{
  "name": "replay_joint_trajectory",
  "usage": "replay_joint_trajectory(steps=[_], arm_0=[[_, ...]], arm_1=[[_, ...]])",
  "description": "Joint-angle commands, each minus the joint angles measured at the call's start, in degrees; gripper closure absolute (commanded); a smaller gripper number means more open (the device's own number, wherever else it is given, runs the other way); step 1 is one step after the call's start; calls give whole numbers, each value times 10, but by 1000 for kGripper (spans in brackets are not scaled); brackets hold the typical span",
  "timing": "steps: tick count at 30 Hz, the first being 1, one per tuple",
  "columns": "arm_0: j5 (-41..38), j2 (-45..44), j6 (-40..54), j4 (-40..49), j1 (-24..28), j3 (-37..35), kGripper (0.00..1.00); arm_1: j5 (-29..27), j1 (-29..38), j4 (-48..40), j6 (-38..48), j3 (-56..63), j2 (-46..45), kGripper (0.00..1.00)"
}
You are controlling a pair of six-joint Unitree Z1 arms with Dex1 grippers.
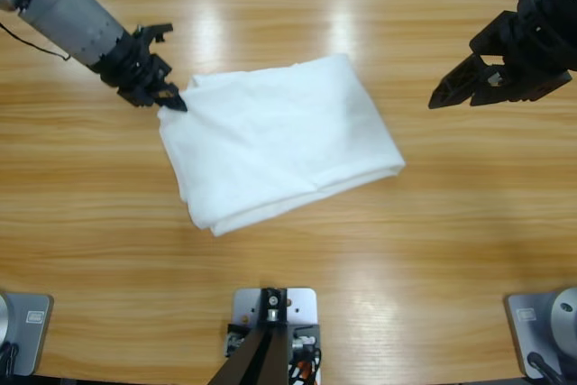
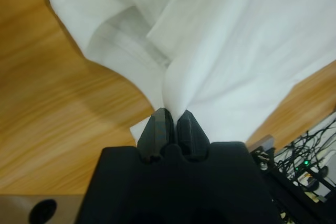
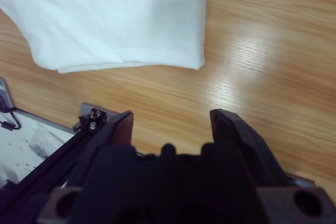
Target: Fold clothes
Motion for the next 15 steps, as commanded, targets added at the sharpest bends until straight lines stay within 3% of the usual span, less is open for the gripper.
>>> replay_joint_trajectory(steps=[1, 12, 14, 15], arm_0=[[-5, 25, 18, 62, 7, -91, 1000], [4, 120, 19, 90, 24, -113, 1000], [18, 128, 19, 96, 40, -113, 1000], [32, 126, 18, 102, 51, -113, 825]], arm_1=[[6, -15, -8, -11, 21, -8, 405], [11, -28, -8, -20, 29, -3, 397], [11, -30, -8, -21, 28, -4, 257], [11, -32, -8, -21, 28, -6, 171]])
